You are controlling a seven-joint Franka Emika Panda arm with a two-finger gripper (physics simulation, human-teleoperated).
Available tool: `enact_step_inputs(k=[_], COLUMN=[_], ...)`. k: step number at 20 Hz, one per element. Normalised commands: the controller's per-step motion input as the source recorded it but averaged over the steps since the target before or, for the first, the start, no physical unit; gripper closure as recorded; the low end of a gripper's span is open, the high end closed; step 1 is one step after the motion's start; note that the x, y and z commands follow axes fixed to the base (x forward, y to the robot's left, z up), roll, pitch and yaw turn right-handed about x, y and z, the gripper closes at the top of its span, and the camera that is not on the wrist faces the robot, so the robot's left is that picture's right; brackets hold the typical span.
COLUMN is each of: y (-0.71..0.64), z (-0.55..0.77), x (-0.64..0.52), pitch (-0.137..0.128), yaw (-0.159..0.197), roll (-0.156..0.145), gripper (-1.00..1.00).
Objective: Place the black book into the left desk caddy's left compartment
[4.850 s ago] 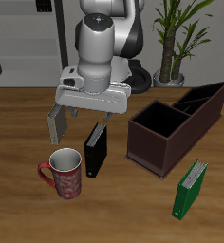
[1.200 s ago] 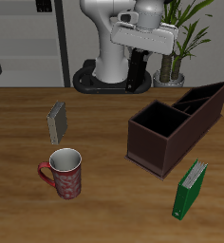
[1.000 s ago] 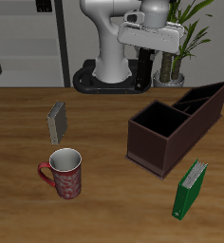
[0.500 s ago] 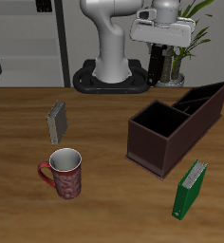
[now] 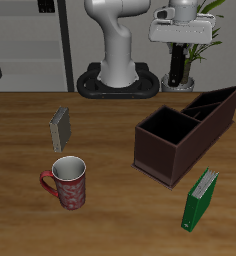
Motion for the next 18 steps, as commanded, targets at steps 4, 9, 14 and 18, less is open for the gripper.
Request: enact_step_inputs(k=[4,9,14,18], y=[0.43,0.34,0.21,0.15], z=[0.03,0.01,-0.01,-0.06], x=[-0.26,-0.08,0.08,0.09], pitch=[-0.011,-0.008,0.004,0.009], yaw=[0.009,0.006,-0.009,-0.009], roll=[0.090,0.062,0.021,0.028], gripper=[1.00,1.00,1.00,1.00])
